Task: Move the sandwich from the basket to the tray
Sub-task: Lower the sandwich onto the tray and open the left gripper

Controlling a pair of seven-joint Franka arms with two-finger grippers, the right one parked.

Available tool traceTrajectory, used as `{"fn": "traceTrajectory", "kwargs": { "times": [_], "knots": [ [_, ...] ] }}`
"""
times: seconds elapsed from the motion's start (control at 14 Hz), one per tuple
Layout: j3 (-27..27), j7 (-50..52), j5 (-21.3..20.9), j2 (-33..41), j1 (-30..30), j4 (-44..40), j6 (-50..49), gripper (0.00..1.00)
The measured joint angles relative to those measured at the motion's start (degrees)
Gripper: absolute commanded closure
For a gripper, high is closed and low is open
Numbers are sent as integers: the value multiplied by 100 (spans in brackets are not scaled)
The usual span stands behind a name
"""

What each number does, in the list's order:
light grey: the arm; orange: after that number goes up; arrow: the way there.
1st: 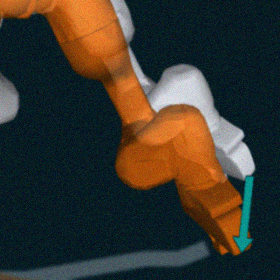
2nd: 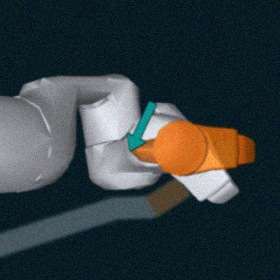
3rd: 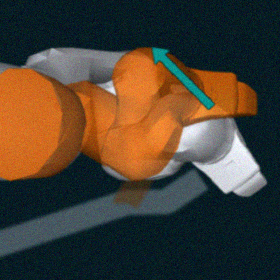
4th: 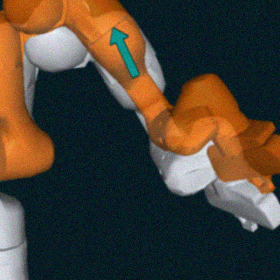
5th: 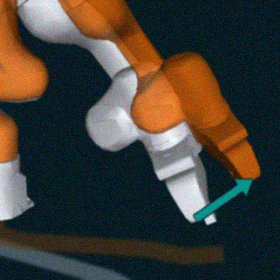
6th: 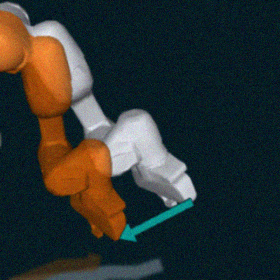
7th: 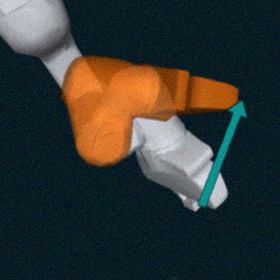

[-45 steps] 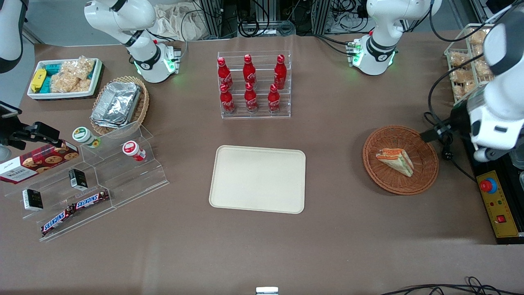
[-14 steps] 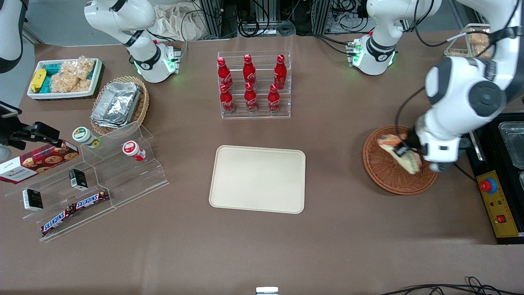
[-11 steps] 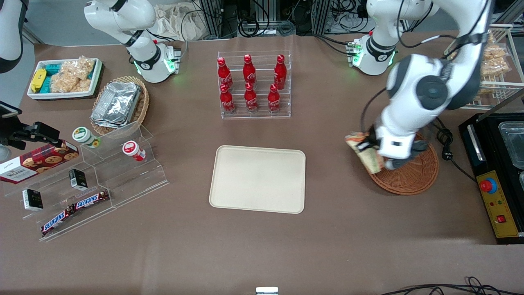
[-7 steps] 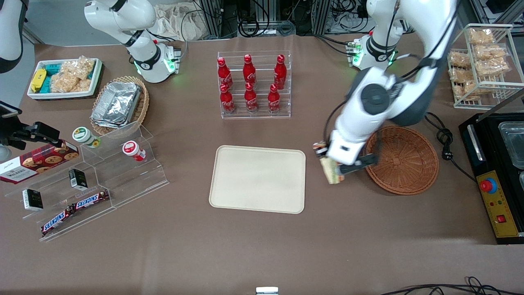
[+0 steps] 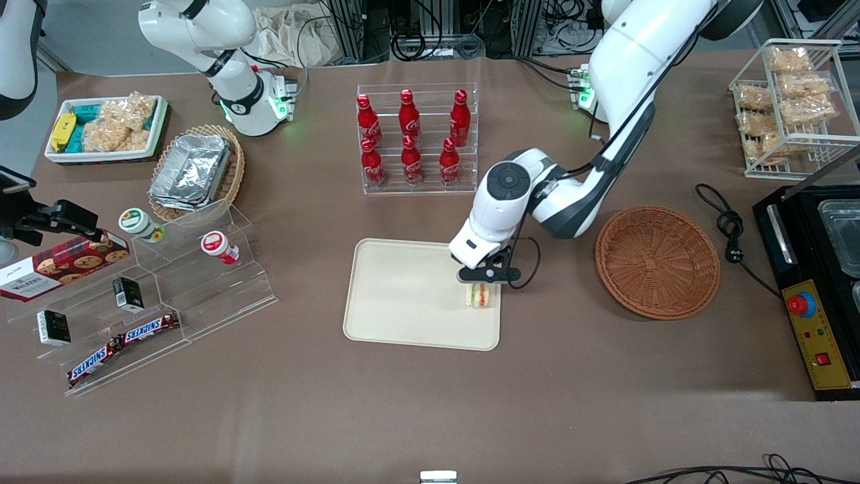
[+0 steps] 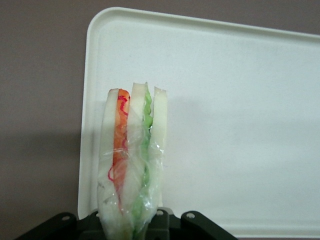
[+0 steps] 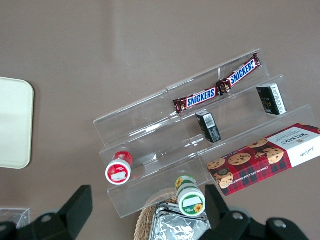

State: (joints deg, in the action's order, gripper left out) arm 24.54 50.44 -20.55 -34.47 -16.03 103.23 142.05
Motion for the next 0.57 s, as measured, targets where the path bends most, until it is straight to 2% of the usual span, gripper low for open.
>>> {"fn": "traceTrajectory", "kwargs": {
  "times": [0.07, 0.29, 0.36, 0.57],
  "knots": [
    [-21, 0, -150, -111, 6, -55, 22, 54],
    [-60, -9, -302, -235, 27, -220, 29, 5],
    [-59, 22, -302, -236, 25, -242, 29, 1],
    [-58, 578, -312, -154, 36, -388, 33, 1]
  ]
}}
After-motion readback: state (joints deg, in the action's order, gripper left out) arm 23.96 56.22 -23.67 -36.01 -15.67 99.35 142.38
